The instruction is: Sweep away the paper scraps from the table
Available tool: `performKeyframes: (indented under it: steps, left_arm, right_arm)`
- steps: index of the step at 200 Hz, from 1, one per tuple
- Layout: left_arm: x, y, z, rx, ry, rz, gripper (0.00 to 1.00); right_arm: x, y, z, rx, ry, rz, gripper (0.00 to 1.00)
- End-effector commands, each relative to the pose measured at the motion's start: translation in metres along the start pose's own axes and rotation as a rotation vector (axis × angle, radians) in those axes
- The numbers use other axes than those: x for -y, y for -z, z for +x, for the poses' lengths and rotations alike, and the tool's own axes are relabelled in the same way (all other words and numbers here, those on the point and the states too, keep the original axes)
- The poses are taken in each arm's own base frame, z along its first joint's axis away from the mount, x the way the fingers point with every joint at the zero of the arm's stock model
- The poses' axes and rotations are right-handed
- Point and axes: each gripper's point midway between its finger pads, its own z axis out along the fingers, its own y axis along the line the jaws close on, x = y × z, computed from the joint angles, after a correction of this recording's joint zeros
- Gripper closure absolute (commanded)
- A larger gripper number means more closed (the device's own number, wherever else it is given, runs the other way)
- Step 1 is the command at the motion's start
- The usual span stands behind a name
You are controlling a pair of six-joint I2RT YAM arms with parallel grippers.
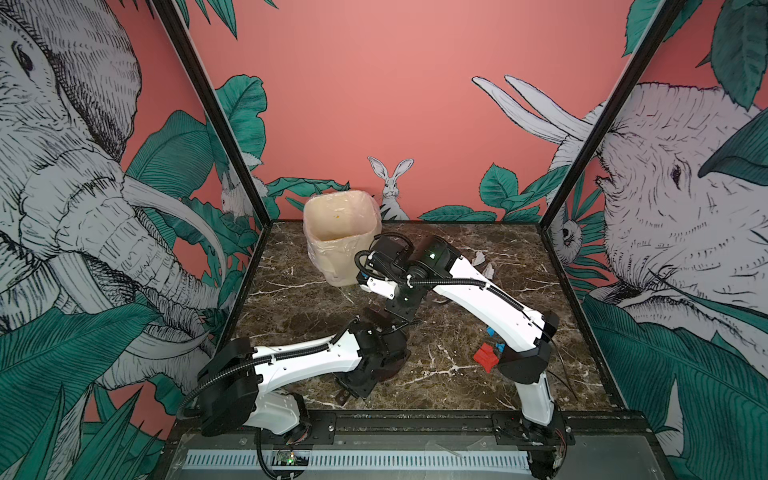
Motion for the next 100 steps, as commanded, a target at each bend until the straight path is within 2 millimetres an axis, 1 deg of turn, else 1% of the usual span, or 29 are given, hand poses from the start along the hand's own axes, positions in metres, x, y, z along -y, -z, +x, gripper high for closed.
performKeyframes:
  steps: [1,11,18,34,46,54,70,100]
  left_arm:
    - [-0.005,0.010,0.000,0.019,0.011,-0.010,1.00]
    - [-0.004,0.008,0.002,0.008,0.009,-0.007,1.00]
    - [-0.003,0.007,0.003,0.003,0.010,-0.003,1.00]
    - [-0.002,0.006,0.003,0.002,0.016,0.006,1.00]
    - [-0.002,0.005,0.004,0.000,0.015,0.005,1.00]
    - [-0.002,0.006,0.004,0.000,0.015,0.004,1.00]
    - [-0.003,0.005,0.005,-0.004,0.015,0.004,1.00]
    - [-0.002,0.003,0.006,-0.007,0.019,0.008,1.00]
  right_arm:
    - [0.043,0.014,0.005,0.021,-0.081,0.179,1.00]
    - [0.051,0.010,0.001,0.026,-0.084,0.213,1.00]
    - [0.053,0.004,-0.001,0.015,-0.078,0.223,1.00]
    - [0.053,-0.017,-0.004,-0.036,-0.049,0.224,1.00]
    - [0.047,-0.033,-0.005,-0.073,-0.024,0.209,1.00]
    - [0.041,-0.042,-0.007,-0.094,0.002,0.193,1.00]
    - [0.028,-0.052,-0.006,-0.130,0.029,0.144,1.00]
    - [-0.010,-0.055,-0.009,-0.127,0.055,0.001,1.00]
